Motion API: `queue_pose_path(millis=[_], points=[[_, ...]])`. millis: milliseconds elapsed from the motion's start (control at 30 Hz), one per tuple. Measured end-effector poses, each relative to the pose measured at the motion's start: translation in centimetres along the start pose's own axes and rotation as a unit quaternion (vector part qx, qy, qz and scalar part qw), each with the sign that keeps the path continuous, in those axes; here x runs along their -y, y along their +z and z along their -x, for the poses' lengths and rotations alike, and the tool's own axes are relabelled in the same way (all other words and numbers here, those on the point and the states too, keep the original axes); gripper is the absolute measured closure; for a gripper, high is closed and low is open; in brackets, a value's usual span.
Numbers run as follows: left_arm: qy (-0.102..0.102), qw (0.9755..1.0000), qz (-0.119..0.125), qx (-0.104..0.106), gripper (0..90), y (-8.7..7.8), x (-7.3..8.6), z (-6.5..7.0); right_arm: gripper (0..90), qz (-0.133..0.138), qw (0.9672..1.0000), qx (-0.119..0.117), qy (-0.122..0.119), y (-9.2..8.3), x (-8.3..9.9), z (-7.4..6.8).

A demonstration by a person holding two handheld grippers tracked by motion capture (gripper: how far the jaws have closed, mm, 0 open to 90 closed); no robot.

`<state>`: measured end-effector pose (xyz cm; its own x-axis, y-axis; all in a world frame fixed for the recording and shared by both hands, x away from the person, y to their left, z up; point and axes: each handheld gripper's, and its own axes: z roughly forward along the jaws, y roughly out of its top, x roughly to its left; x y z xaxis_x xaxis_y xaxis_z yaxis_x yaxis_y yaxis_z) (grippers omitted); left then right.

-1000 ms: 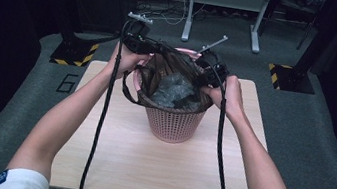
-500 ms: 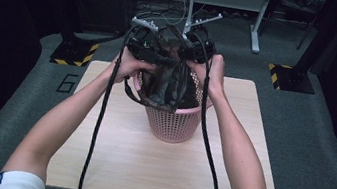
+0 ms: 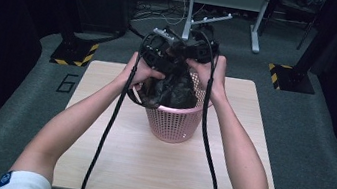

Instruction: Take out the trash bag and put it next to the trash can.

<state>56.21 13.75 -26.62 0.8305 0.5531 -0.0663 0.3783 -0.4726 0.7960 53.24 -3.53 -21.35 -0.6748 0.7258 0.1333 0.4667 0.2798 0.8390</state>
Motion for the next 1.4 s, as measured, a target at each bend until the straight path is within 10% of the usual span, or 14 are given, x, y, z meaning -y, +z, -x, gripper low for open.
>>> queue_pose_path(millis=[200,433,600,733,933,1000,1167,1400], points=[[0.028,0.9995,-0.011,-0.009,88.7,0.4,-0.2,0.3,83.6,-0.011,0.9999,-0.009,0.003,-1.4,1.8,0.9],[0.046,0.9985,0.021,0.020,89.5,-0.7,-1.0,0.3,35.3,-0.060,0.9981,0.000,-0.015,-1.1,3.0,2.5],[0.077,0.9946,0.042,0.055,89.5,-2.0,-2.3,0.9,22.0,-0.081,0.9963,-0.009,-0.030,0.7,3.3,2.9],[0.094,0.9910,0.047,0.082,89.4,-2.8,-3.0,1.5,39.1,-0.075,0.9954,-0.043,-0.041,1.6,3.4,3.1],[0.099,0.9923,0.026,0.070,86.5,-2.8,-2.9,1.4,76.4,-0.057,0.9961,-0.042,-0.053,1.9,3.6,2.6],[0.086,0.9950,0.009,0.050,72.0,-2.6,-2.6,0.9,86.2,-0.061,0.9964,-0.025,-0.054,2.0,3.6,2.6],[0.082,0.9960,-0.015,0.031,37.1,-2.2,-1.7,0.2,88.7,-0.056,0.9973,0.005,-0.047,1.7,3.6,3.0],[0.077,0.9962,-0.024,0.030,17.6,-1.3,-1.1,0.0,89.1,-0.024,0.9981,0.018,-0.054,0.6,3.1,2.6]])
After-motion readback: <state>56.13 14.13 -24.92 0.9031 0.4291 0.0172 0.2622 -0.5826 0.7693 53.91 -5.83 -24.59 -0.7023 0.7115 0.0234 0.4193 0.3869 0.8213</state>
